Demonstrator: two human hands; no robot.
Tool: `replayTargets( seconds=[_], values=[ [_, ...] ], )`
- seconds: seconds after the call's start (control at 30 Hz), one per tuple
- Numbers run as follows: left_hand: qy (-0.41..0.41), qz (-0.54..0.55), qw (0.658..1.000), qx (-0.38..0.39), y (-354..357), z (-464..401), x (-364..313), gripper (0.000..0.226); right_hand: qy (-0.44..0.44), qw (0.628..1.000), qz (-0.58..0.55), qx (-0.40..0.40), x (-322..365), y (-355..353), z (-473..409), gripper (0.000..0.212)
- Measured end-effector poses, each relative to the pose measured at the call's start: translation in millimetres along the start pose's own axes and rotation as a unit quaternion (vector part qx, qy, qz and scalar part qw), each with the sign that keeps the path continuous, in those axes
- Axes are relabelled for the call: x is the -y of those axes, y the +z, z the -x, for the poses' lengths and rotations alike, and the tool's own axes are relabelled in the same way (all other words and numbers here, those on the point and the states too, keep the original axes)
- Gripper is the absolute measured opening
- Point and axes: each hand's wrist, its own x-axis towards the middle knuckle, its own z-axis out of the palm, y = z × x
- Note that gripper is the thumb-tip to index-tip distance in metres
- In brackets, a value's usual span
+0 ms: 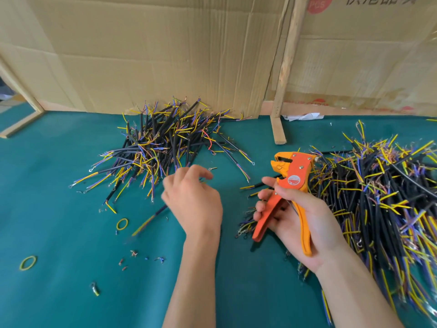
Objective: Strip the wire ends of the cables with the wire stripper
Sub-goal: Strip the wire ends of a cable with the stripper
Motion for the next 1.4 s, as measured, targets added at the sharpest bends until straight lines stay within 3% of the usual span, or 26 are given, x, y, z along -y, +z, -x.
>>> replayTargets(
  seconds=[0.07, 0.13, 0.27, 0.4, 0.5, 0.6, 0.7, 0.8, 0.9, 1.0, 1.13, 1.3, 1.4],
  values=[
    [-0.045, -0.035, 0.998, -0.004, -3.1, -3.4, 5.7, 0.034, -0.003, 1.0, 0.005, 0.004, 0.1, -0.2, 0.4, 0.064],
    [-0.038, -0.042, 0.998, 0.038, -1.4, -2.4, 5.5, 0.033, -0.002, 1.0, 0.008, 0.003, -0.2, 0.2, 0.3, 0.057],
    [0.073, 0.005, 0.983, 0.168, 4.7, 5.1, -4.5, 0.048, 0.0, 1.0, 0.008, 0.005, 0.5, 1.5, 0.8, 0.058],
    [0.223, -0.128, 0.929, 0.267, 12.7, 16.3, -9.4, 0.073, 0.007, 1.0, 0.004, -0.003, 1.4, 3.1, 1.1, 0.065],
    [0.242, -0.188, 0.906, 0.291, 18.2, 16.7, -5.5, 0.066, 0.004, 1.0, -0.003, -0.007, 1.3, 3.7, 0.6, 0.062],
    [0.232, -0.181, 0.915, 0.275, 20.4, 16.9, -6.8, 0.055, 0.004, 1.0, -0.009, -0.008, 0.9, 2.9, 0.8, 0.055],
    [0.188, -0.077, 0.951, 0.232, 20.3, 15.5, -9.5, 0.038, 0.008, 1.0, -0.013, -0.007, 1.2, 1.2, 1.0, 0.054],
    [0.075, 0.131, 0.97, 0.193, 13.9, 11.4, -15.6, 0.037, 0.009, 1.0, -0.01, -0.01, 1.0, -0.3, -0.4, 0.058],
    [0.003, 0.281, 0.939, 0.199, 2.8, 9.9, -24.3, 0.029, 0.013, 1.0, -0.007, -0.012, 1.5, -1.1, -2.0, 0.058],
    [0.001, 0.335, 0.903, 0.267, -8.7, 10.2, -28.0, 0.027, 0.007, 1.0, -0.002, -0.001, 2.9, -2.0, -1.4, 0.057],
    [0.03, 0.265, 0.916, 0.3, -22.3, 9.2, -18.6, 0.026, -0.023, 0.999, -0.016, 0.022, 6.2, -3.3, 0.7, 0.056],
    [0.053, 0.177, 0.901, 0.392, -41.5, 5.5, -19.2, 0.02, -0.028, 0.999, -0.007, 0.024, 8.7, -6.6, 2.9, 0.059],
    [0.077, -0.028, 0.966, 0.243, -57.3, -16.7, 10.4, 0.016, -0.023, 0.998, -0.026, 0.048, 11.3, -8.5, 6.0, 0.062]
  ],
)
